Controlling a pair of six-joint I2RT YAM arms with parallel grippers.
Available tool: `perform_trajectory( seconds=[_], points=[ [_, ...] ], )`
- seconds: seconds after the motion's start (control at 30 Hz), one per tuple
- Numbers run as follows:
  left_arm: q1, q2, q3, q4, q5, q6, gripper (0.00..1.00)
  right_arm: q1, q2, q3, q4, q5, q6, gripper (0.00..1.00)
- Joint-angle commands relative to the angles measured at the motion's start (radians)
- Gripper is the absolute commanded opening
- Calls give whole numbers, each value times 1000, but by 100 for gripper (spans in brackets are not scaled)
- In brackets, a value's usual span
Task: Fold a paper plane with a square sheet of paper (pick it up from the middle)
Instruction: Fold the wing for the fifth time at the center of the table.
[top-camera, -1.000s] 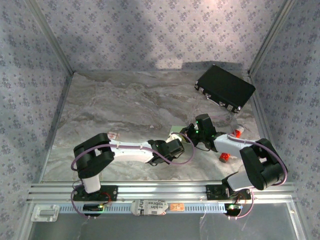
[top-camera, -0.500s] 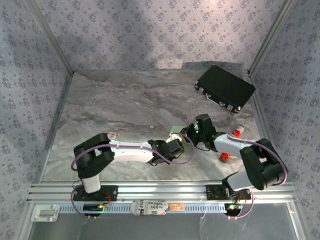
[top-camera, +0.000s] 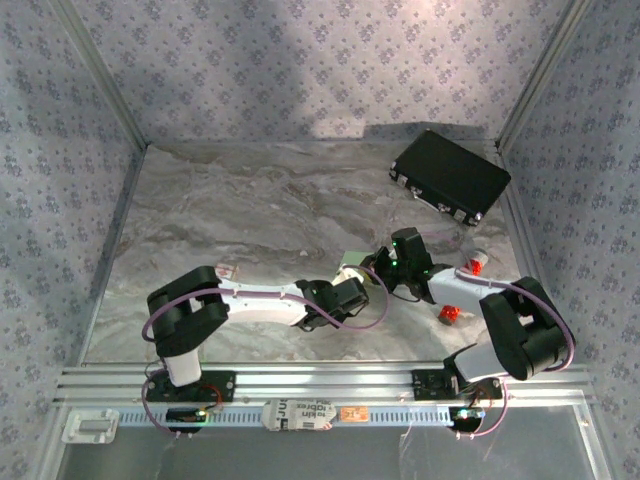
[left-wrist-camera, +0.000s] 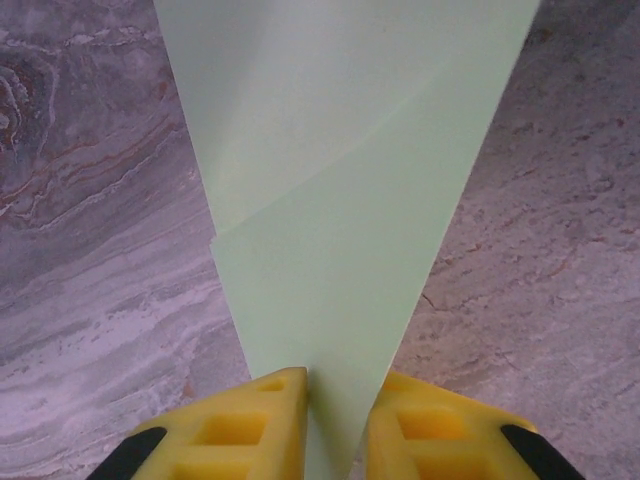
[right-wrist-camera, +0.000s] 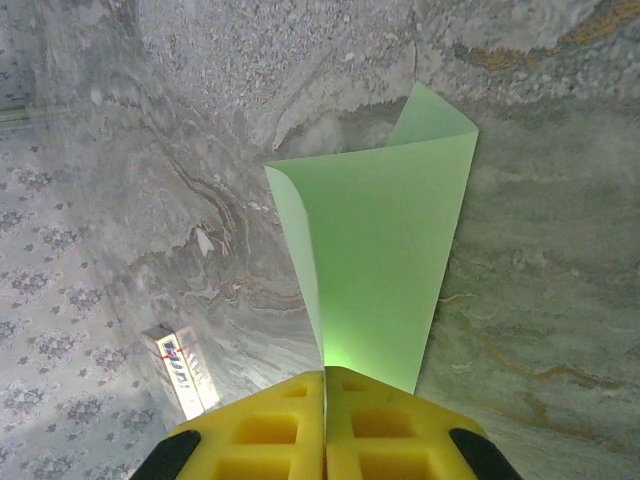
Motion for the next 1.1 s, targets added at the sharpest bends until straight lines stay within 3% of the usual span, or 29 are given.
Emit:
perform_trajectory(
  seconds=[0.0,0.23,0.47,0.6,1.07],
  points=[
    [-12,-13,-9,3,-16,10,18,-6,-23,-6,0,9,8,8],
    [-12,-16,-17,9,-16,2,15,-8,-46,-2,-22,19,-14,15],
    [-8,-25,-28,35,12,-9,10,-27,-153,25,-224,97,-109,35],
    [12,-43,-49,73,66,-28,10,-53,-226,7,-292,123,-137,41],
    [114,-87,-149,239,337,-66,9,-80,-319,-42,-321,113,-158,44]
  ],
)
